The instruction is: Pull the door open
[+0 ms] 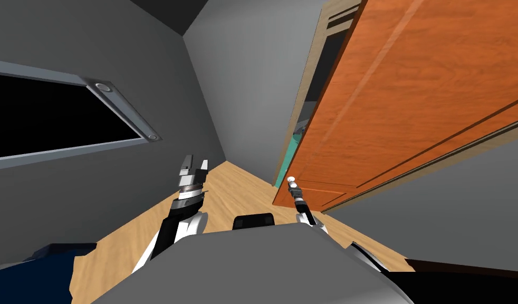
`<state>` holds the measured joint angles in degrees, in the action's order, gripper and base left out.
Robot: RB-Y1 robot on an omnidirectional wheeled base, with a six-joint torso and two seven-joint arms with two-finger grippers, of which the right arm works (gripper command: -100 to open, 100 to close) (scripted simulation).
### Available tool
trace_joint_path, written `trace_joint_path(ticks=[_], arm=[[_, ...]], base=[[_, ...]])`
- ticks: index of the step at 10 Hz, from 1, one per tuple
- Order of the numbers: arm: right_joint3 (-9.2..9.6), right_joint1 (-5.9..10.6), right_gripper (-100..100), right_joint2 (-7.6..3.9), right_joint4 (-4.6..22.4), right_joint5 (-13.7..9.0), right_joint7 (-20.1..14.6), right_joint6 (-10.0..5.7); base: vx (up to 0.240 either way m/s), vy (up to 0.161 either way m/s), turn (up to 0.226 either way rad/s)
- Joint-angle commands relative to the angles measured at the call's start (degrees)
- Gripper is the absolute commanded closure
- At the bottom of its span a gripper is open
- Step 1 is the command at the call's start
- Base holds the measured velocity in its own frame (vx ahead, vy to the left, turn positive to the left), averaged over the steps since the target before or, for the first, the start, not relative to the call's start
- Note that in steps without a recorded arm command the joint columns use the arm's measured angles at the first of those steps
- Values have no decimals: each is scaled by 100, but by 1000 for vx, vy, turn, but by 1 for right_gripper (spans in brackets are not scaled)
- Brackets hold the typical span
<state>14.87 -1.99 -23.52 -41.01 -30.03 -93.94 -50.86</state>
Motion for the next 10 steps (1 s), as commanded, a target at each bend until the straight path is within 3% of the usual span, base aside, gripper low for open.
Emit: trace_joint_path(ticks=[1,5,7,8,9,10], arm=[[102,-44,100,-64,3,48,-116,-106],[424,-223,100,-327,-62,195,-466,-384],[525,-279,100,-409,-83,240,-575,-472],[498,-250,100,-381,-20,228,-545,-436],[598,-320,100,-454,11,277,-655,-571],[619,-334,100,-474,18,288,-682,-608]], base=[[-245,-56,121],[-237,-37,113],[-218,-64,71],[-95,-29,18],[-130,-34,146],[-175,-61,114]])
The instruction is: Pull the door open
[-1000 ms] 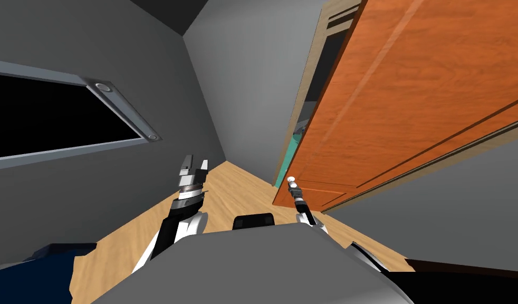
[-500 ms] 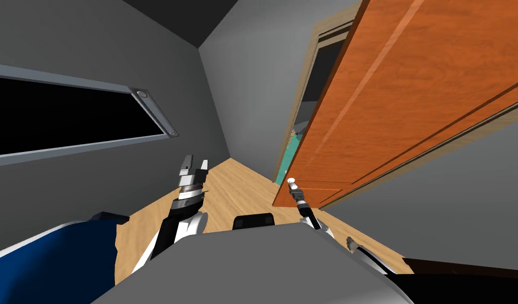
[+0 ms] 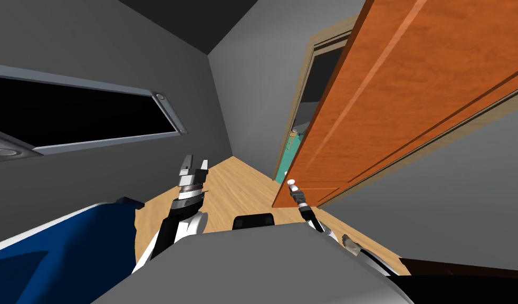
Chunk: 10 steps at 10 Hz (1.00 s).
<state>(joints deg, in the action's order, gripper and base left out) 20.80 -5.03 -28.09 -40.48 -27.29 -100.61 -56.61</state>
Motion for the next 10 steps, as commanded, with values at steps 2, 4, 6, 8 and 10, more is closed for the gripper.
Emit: trace_joint_path(ticks=[2,4,6,8,10], arm=[[124,-94,100,-111,-6,64,-136,-201],[229,-162,100,-211,26,117,-265,-379],[338,-234,100,-316,59,172,-399,-566],[366,-212,100,-292,129,189,-409,-579],[419,-266,100,-334,197,247,-494,-725]], base=[[-192,-70,117],[-212,-89,140],[-209,-53,126],[-138,-45,54],[-174,-69,164]])
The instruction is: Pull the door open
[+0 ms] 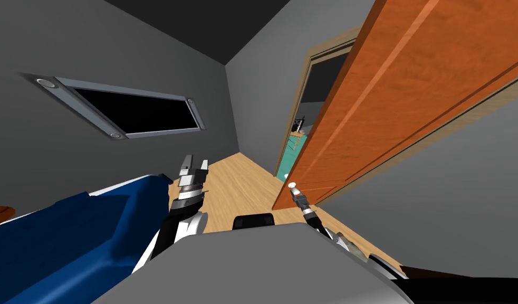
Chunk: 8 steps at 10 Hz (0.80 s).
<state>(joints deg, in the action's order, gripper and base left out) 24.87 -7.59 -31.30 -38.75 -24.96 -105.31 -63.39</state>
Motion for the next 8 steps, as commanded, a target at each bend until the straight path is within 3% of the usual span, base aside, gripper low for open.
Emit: trace_joint_path(ticks=[1,8], arm=[[28,-28,100,-36,53,36,-61,-116],[144,-156,100,-201,267,196,-330,-608]], base=[[-195,-59,109],[-201,-74,138]])
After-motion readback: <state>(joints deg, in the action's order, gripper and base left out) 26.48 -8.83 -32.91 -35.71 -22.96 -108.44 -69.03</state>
